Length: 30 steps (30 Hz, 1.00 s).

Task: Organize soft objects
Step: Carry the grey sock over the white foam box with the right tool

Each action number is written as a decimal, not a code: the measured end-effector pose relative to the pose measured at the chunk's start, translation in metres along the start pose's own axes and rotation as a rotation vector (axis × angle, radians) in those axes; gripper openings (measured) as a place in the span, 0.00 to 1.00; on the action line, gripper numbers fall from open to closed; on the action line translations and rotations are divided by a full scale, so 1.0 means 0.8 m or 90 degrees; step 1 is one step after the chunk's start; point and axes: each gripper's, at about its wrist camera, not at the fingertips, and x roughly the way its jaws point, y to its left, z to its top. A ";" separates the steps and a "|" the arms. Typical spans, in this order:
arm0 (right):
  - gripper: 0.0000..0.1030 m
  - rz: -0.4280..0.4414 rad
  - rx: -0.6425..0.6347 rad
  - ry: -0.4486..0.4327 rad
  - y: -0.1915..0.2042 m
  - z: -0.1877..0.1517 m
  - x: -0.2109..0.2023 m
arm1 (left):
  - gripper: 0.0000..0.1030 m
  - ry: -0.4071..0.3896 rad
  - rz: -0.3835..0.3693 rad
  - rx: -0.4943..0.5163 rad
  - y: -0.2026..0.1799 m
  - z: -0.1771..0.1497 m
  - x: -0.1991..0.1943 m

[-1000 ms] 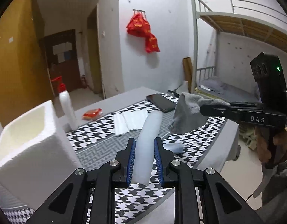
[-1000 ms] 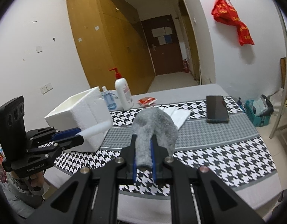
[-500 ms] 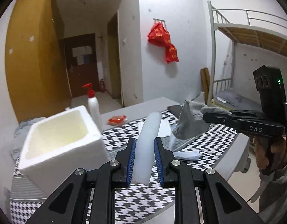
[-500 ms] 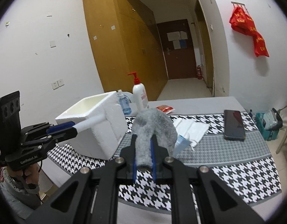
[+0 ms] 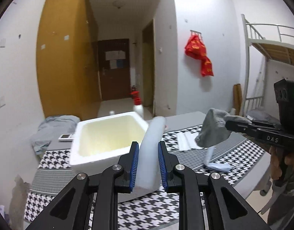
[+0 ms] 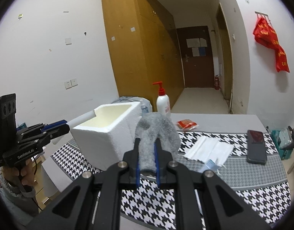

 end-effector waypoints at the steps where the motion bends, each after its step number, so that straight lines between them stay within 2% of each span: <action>1: 0.15 0.003 -0.006 -0.001 0.005 0.003 0.003 | 0.21 -0.003 0.009 -0.008 0.006 -0.001 -0.002; 6: 0.14 0.016 -0.024 -0.003 0.026 0.015 0.017 | 0.21 -0.008 0.027 -0.024 0.027 -0.004 -0.010; 19: 0.15 0.037 -0.083 -0.021 0.090 0.049 0.053 | 0.21 -0.022 0.121 -0.039 0.086 -0.023 -0.032; 30: 0.15 0.060 -0.125 -0.037 0.137 0.070 0.073 | 0.21 -0.027 0.135 -0.046 0.117 -0.034 -0.050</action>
